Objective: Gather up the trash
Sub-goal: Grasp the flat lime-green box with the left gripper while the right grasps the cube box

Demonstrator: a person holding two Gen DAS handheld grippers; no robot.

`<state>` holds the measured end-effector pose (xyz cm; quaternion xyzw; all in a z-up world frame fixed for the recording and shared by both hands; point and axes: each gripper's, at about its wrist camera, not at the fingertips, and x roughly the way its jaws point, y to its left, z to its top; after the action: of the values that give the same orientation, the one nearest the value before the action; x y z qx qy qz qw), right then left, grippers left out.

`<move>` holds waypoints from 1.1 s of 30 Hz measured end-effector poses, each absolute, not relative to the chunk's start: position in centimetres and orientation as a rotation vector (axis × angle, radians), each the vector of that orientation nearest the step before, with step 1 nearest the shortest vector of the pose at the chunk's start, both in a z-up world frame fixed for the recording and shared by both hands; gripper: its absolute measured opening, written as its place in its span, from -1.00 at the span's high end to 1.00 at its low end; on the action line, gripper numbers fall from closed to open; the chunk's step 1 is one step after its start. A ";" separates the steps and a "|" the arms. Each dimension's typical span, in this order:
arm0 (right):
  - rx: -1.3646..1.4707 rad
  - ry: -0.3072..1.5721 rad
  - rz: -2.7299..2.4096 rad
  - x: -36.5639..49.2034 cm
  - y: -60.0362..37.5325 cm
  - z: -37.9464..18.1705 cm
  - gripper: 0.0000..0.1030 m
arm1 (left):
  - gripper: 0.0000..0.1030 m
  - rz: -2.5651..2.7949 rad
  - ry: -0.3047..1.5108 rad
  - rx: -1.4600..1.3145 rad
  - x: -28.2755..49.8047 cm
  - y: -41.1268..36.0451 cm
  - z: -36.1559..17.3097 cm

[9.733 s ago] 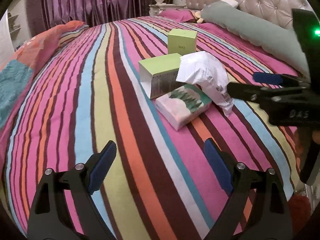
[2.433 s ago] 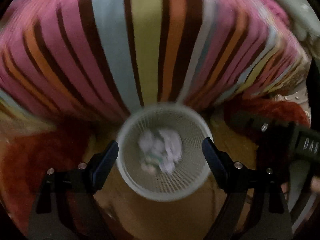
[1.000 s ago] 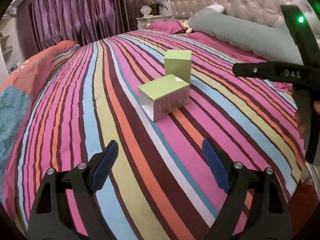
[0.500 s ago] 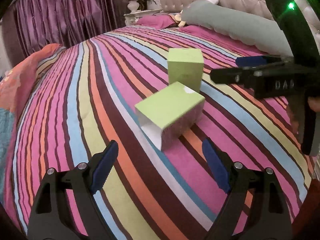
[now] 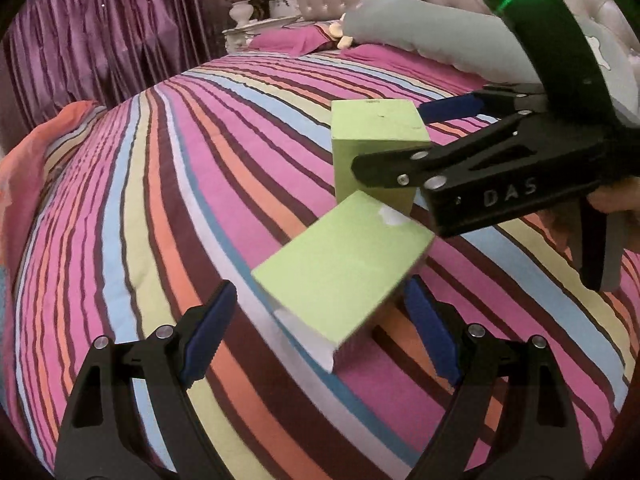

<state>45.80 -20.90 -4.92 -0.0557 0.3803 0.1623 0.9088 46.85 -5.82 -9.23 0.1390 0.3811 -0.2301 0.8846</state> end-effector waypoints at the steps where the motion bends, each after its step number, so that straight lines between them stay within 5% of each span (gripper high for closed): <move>1: -0.109 0.786 0.338 46.1 -21.0 -5.0 -0.86 | -0.62 -0.489 0.794 0.283 47.2 -5.9 -9.3; 23: 0.106 0.908 0.422 49.2 -21.5 -7.2 -0.84 | -0.62 -0.574 0.892 0.097 50.8 -7.2 -11.0; 28: 0.130 0.891 0.410 48.6 -22.3 -7.1 -0.83 | -0.35 -0.537 0.914 0.035 50.6 -7.2 -11.6; 31: 0.148 0.889 0.411 48.2 -22.7 -6.8 -0.15 | -0.20 -0.525 0.933 -0.031 50.5 -6.6 -11.7; 33: 0.157 0.899 0.397 48.0 -22.8 -6.5 -0.13 | -0.18 -0.517 0.938 -0.054 50.3 -6.3 -11.6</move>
<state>47.98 -22.83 -6.53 0.0754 0.4312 0.1906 0.8787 50.35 -6.31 -11.61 -0.0258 0.4468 -0.2465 0.8596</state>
